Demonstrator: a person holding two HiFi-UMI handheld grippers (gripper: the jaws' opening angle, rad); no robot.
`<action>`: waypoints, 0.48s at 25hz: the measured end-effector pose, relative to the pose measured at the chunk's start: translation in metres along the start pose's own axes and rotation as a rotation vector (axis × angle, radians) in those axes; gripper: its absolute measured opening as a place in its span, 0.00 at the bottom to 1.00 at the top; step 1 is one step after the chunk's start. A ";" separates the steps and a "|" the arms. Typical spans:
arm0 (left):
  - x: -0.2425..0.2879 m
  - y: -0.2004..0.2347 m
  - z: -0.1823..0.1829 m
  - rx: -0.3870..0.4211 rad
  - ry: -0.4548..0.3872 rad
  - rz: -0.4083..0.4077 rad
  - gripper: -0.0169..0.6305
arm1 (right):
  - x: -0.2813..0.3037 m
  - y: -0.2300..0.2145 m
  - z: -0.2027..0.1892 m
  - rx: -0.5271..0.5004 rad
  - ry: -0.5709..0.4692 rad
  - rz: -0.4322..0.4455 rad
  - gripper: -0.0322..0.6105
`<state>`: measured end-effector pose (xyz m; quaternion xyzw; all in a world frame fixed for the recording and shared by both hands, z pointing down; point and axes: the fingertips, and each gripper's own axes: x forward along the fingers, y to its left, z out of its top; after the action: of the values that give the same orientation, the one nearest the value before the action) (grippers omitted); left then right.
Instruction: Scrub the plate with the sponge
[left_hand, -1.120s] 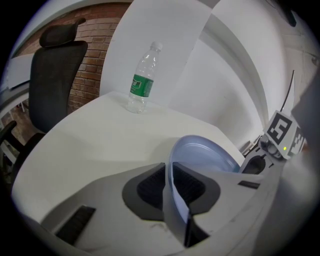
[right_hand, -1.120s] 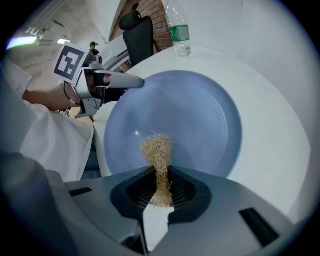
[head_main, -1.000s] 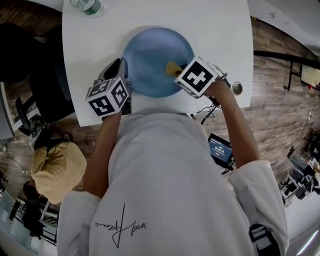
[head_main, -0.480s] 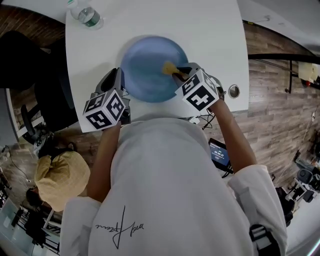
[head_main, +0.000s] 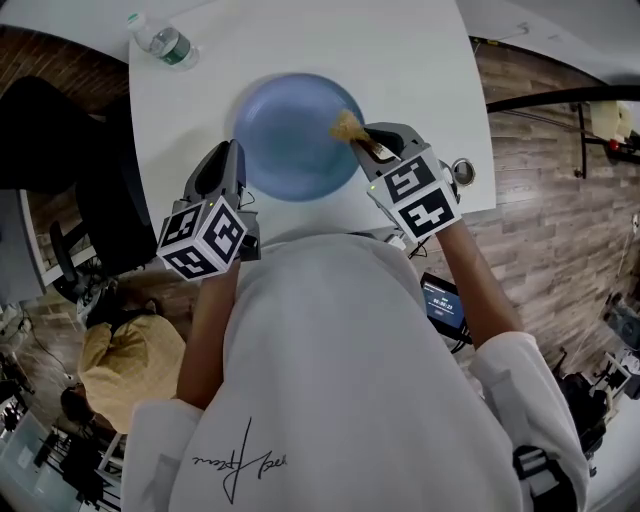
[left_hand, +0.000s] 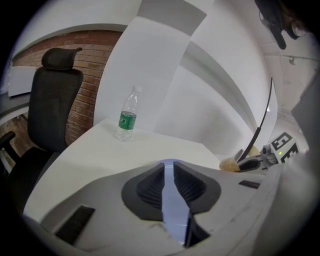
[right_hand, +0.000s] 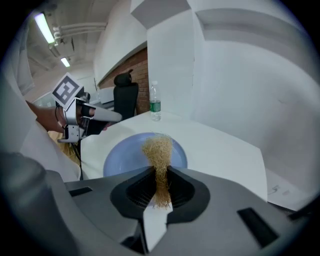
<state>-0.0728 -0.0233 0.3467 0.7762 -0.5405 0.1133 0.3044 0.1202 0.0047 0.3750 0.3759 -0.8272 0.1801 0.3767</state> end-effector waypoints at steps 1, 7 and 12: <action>-0.002 -0.004 0.003 0.009 -0.006 -0.007 0.15 | -0.006 0.001 0.005 0.008 -0.028 -0.007 0.12; -0.019 -0.030 0.022 0.030 -0.061 -0.062 0.04 | -0.045 0.011 0.032 0.025 -0.178 -0.022 0.12; -0.033 -0.052 0.030 0.038 -0.064 -0.111 0.01 | -0.068 0.018 0.048 0.050 -0.269 -0.040 0.12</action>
<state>-0.0433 -0.0039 0.2887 0.8138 -0.5040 0.0816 0.2776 0.1129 0.0220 0.2920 0.4224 -0.8578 0.1412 0.2565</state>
